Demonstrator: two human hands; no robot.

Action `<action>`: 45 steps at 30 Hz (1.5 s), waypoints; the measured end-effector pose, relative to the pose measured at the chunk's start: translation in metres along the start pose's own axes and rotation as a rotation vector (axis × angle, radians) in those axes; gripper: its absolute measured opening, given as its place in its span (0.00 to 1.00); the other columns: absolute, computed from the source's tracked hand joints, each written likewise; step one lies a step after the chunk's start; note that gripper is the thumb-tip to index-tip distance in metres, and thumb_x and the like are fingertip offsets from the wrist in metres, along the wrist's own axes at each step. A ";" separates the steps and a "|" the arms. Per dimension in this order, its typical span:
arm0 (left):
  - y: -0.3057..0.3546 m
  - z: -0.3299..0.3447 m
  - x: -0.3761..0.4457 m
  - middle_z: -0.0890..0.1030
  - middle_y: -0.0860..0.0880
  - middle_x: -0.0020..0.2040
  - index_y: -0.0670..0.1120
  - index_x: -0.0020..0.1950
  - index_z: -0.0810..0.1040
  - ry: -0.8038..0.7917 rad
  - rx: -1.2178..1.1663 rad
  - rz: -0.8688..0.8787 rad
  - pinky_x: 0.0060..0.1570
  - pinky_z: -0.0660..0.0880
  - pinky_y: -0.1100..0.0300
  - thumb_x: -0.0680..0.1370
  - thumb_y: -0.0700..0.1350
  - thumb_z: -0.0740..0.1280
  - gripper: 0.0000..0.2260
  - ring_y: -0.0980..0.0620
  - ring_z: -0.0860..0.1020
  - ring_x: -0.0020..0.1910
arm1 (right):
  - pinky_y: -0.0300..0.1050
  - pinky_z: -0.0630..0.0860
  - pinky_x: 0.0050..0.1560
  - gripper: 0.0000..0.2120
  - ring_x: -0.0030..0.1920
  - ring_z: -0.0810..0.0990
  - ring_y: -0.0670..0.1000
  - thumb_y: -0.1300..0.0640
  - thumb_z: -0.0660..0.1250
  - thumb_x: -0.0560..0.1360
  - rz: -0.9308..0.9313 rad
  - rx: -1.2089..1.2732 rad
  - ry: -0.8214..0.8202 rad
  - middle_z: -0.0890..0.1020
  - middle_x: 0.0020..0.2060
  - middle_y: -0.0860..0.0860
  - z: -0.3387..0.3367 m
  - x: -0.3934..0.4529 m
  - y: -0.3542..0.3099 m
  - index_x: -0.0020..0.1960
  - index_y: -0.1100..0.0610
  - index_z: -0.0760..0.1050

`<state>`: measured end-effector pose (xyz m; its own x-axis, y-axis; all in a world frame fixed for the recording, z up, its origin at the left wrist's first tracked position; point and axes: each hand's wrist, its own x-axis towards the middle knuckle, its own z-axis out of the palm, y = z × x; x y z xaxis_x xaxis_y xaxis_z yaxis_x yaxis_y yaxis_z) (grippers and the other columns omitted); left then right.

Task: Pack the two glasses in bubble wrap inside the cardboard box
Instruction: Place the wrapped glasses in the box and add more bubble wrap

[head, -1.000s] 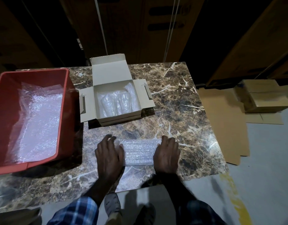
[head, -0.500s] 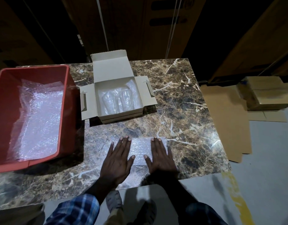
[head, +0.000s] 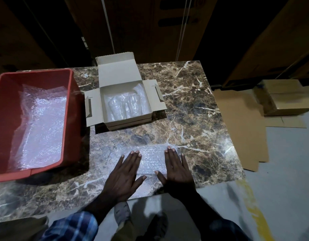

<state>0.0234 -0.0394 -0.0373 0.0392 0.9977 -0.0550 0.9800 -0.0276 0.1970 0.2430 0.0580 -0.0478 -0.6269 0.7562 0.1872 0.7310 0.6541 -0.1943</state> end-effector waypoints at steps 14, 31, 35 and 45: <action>-0.015 -0.026 0.014 0.84 0.48 0.51 0.43 0.53 0.83 0.254 -0.292 0.103 0.67 0.69 0.52 0.76 0.46 0.65 0.12 0.48 0.81 0.53 | 0.49 0.71 0.59 0.09 0.46 0.79 0.53 0.56 0.62 0.77 -0.035 0.387 0.020 0.83 0.42 0.52 -0.025 0.031 0.000 0.47 0.57 0.80; -0.002 -0.029 0.025 0.70 0.51 0.27 0.46 0.27 0.67 0.344 -0.641 -0.686 0.46 0.68 0.52 0.77 0.47 0.73 0.22 0.45 0.72 0.38 | 0.42 0.65 0.34 0.10 0.34 0.75 0.48 0.53 0.68 0.78 0.479 0.567 -0.196 0.78 0.32 0.47 -0.047 0.071 0.017 0.40 0.53 0.75; -0.002 -0.029 0.032 0.73 0.51 0.31 0.46 0.36 0.72 0.331 -0.411 -0.683 0.53 0.62 0.48 0.80 0.51 0.68 0.15 0.44 0.73 0.42 | 0.43 0.67 0.37 0.07 0.42 0.82 0.58 0.55 0.68 0.79 0.497 0.441 -0.093 0.85 0.42 0.58 -0.039 0.073 0.006 0.50 0.59 0.76; 0.010 -0.018 0.033 0.73 0.47 0.49 0.47 0.51 0.74 0.456 -0.172 -0.493 0.50 0.62 0.49 0.82 0.46 0.56 0.08 0.44 0.70 0.48 | 0.57 0.70 0.55 0.15 0.58 0.75 0.61 0.65 0.68 0.72 0.130 -0.086 0.060 0.76 0.61 0.61 -0.025 0.067 -0.013 0.58 0.59 0.75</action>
<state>0.0314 -0.0061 -0.0198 -0.5254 0.8186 0.2320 0.8163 0.4079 0.4090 0.1983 0.0992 -0.0087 -0.5099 0.8308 0.2231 0.8272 0.5448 -0.1378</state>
